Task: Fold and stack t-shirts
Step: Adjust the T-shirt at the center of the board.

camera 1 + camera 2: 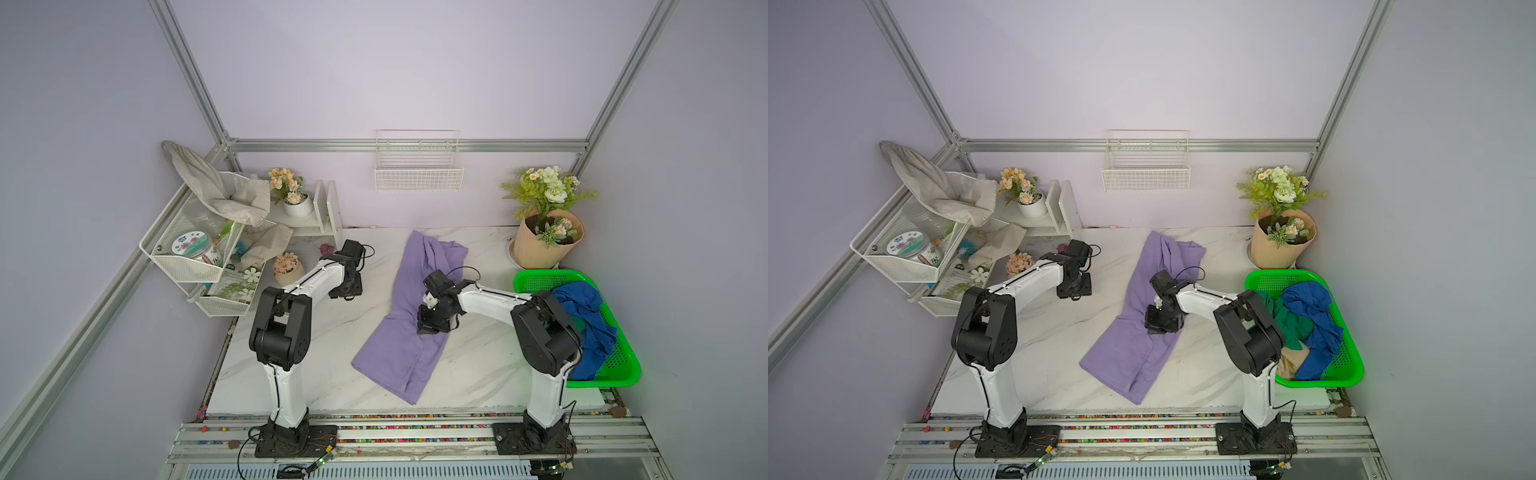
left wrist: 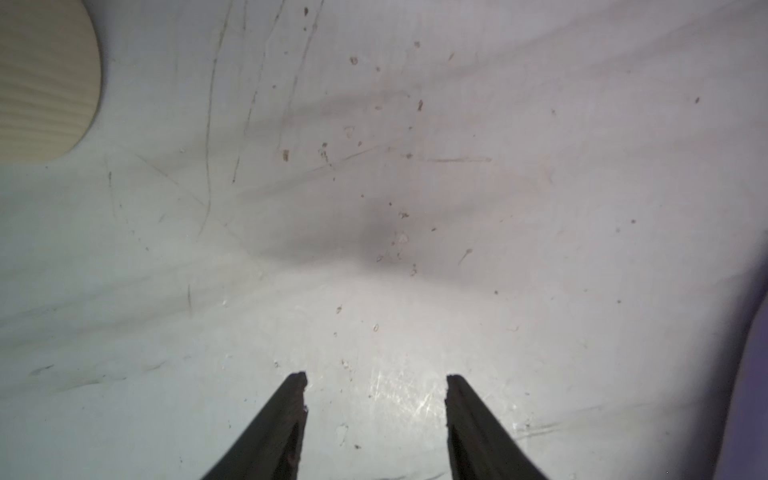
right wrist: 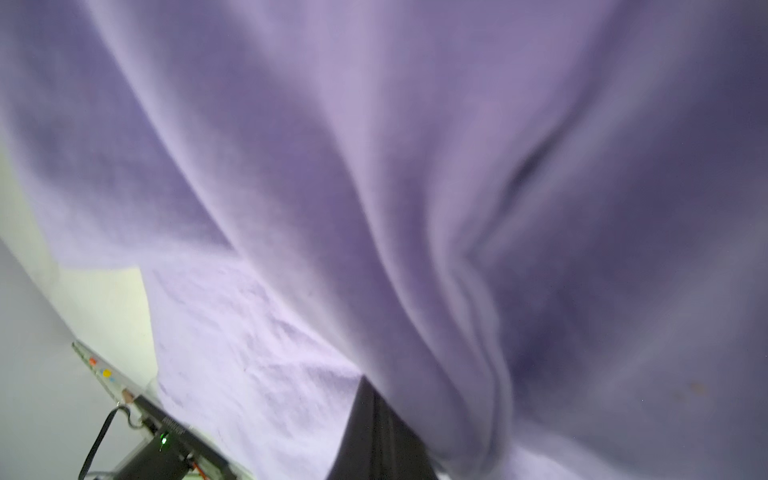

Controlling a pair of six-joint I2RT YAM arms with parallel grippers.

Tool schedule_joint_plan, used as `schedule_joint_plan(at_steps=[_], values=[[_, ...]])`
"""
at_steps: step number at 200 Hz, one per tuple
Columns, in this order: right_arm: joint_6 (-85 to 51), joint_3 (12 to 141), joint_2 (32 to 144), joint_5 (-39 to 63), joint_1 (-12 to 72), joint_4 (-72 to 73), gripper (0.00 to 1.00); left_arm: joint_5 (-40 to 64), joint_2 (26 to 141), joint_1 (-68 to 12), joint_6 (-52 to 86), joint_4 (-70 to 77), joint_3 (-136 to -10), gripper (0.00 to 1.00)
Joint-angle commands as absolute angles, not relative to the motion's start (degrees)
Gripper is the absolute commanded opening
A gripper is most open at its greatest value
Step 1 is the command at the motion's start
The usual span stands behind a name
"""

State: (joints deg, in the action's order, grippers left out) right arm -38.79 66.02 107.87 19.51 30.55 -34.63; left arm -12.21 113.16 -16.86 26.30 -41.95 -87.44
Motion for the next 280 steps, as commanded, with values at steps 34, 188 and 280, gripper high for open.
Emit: schedule_joint_plan(at_steps=[34,188,280], values=[[-47.1,50.7,100.9,-0.6,25.8,-43.4,0.02,-8.0,115.0,-17.3,32.6,-45.4,-96.9,0.56],[-33.1,98.4,115.6,-8.5,24.0,-51.8,0.01,-12.6,106.3,-18.5,34.0,-36.4,-83.6,0.57],[-34.2,100.8,125.0,-3.2,23.4,-53.0,0.0,-13.1,102.9,-19.1,35.0,-33.2,-76.8,0.57]])
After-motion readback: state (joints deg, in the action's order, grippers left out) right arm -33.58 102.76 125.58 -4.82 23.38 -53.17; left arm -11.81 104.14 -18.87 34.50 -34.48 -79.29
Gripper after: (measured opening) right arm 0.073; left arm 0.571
